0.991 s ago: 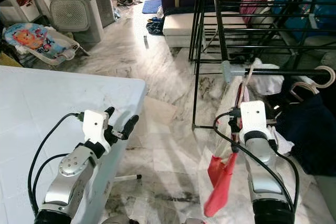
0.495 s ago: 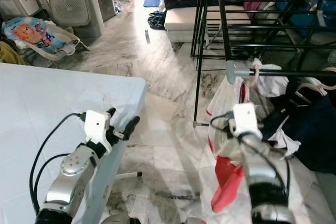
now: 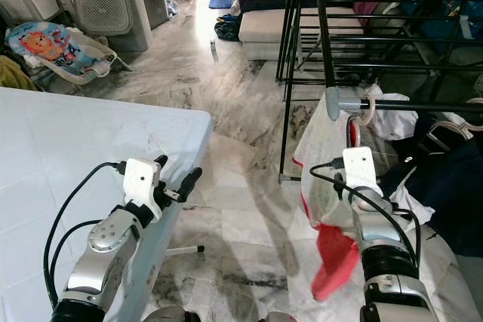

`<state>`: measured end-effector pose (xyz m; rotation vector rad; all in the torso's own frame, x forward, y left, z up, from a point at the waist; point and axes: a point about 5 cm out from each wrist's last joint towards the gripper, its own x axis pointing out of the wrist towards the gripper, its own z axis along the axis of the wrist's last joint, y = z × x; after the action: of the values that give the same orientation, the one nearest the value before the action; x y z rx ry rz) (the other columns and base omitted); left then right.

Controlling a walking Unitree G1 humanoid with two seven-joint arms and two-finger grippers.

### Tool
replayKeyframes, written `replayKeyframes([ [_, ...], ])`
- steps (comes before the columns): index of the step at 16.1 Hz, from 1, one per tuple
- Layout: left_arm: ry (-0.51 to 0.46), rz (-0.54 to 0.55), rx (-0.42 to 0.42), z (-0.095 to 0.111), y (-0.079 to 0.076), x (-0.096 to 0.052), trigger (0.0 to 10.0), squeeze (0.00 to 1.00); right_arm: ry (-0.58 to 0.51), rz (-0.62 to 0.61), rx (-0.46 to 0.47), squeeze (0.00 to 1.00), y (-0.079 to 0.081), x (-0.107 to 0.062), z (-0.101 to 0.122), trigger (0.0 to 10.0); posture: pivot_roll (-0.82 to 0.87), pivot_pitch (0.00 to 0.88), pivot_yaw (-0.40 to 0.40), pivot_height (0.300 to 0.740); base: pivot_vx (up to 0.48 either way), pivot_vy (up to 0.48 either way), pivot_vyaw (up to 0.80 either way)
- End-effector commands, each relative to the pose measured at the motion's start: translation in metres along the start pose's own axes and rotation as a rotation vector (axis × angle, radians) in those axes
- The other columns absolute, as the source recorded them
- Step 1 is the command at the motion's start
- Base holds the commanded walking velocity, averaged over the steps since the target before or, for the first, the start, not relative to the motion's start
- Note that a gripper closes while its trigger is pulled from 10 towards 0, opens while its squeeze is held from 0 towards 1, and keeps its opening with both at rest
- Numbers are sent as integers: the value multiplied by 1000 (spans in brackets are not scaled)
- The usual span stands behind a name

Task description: Hang hanger

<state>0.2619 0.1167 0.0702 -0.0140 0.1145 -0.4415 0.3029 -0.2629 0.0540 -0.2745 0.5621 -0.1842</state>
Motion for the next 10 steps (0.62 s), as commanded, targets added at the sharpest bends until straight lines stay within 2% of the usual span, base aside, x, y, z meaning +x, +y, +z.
replayKeyframes([
  [1,19,-10,18,-1,1,2,10000,0,9,1,12,0,-3,2,1,0,-72,0,55,740,0,0,0],
  [4,20,-12,23,-1,1,2,10000,0,2,-10,5,0,-10,3,5,0,-75,0,57,740,0,0,0],
  [10,24,-17,22,-2,-1,2,10000,0,-17,-10,12,0,-9,1,6,0,-75,0,55,740,0,0,0],
])
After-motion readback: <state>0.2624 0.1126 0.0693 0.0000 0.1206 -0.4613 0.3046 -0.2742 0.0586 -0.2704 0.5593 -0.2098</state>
